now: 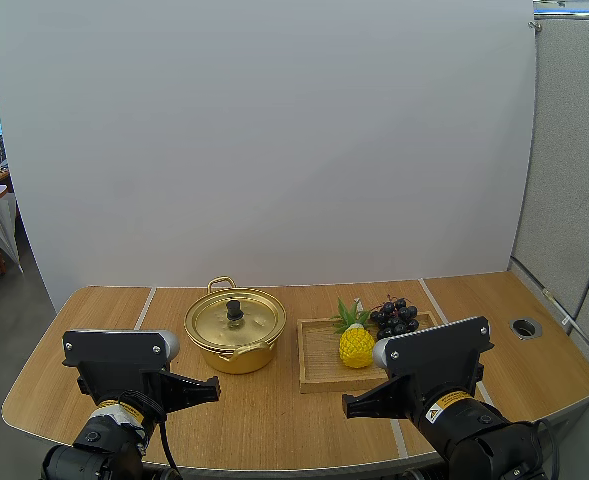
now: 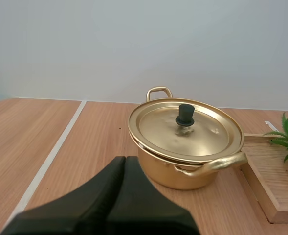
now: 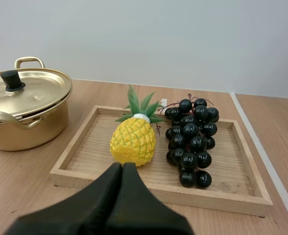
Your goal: Open the pot, put the grape inside, and close it
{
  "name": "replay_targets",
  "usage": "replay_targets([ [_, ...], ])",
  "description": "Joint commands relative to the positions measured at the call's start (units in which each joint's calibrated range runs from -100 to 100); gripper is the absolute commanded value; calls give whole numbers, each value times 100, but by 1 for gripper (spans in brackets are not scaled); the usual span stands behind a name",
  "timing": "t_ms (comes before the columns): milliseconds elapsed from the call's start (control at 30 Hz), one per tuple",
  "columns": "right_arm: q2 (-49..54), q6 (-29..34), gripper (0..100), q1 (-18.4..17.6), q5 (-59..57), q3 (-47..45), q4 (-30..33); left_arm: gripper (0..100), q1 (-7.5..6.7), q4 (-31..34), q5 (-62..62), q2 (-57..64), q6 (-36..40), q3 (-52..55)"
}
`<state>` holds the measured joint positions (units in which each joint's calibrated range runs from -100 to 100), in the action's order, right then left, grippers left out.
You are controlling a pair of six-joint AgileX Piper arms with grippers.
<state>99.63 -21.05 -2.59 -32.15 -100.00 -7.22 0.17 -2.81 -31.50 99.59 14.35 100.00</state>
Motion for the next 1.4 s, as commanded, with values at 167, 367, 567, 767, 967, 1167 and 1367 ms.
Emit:
replay_targets([
  [167, 37, -13, 0, 26, 79, 0, 21, 0, 2, 9, 82, 41, 3, 0],
  [367, 37, -13, 0, 26, 79, 0, 21, 0, 2, 9, 82, 41, 3, 0],
  [567, 37, -13, 0, 26, 79, 0, 21, 0, 2, 9, 82, 41, 3, 0],
  [767, 37, -13, 0, 26, 79, 0, 21, 0, 2, 9, 82, 41, 3, 0],
  [967, 37, -13, 0, 26, 79, 0, 21, 0, 2, 9, 82, 41, 3, 0],
  [1167, 37, -13, 0, 26, 79, 0, 21, 0, 2, 9, 82, 41, 3, 0],
  [1367, 37, -13, 0, 26, 111, 0, -105, 0, 2, 9, 83, 41, 3, 0],
])
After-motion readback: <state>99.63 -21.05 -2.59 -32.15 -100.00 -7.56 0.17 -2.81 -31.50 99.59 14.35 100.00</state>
